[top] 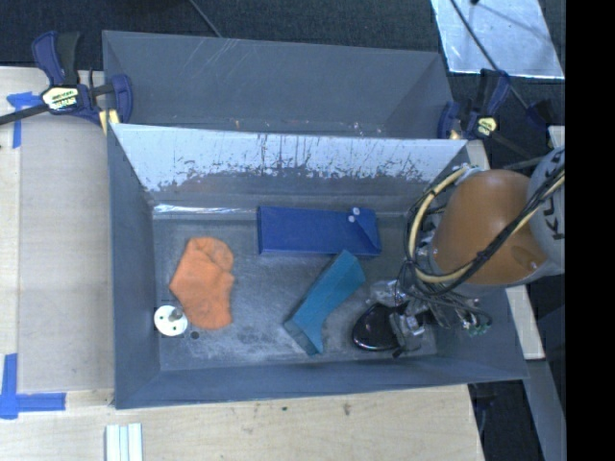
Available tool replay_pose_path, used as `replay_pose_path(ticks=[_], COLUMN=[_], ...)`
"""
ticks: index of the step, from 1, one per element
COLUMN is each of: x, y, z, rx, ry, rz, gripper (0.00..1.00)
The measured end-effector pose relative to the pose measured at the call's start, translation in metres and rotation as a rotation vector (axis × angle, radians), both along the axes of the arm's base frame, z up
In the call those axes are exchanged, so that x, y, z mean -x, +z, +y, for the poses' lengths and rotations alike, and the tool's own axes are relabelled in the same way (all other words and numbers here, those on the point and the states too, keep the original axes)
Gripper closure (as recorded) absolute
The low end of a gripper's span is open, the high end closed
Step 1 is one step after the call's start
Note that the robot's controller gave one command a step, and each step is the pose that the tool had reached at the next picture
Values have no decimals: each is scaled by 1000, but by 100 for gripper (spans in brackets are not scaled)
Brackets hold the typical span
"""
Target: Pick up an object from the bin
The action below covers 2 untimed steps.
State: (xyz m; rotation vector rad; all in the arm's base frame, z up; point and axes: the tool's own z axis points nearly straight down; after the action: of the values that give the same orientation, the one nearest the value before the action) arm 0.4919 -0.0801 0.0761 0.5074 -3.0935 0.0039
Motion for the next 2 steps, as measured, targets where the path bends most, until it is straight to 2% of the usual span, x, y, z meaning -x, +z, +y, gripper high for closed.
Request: replay_pose_path(ticks=[2], x=[-4], y=[1], z=[9], rx=[4], ry=[6], rz=[-6], gripper=[100])
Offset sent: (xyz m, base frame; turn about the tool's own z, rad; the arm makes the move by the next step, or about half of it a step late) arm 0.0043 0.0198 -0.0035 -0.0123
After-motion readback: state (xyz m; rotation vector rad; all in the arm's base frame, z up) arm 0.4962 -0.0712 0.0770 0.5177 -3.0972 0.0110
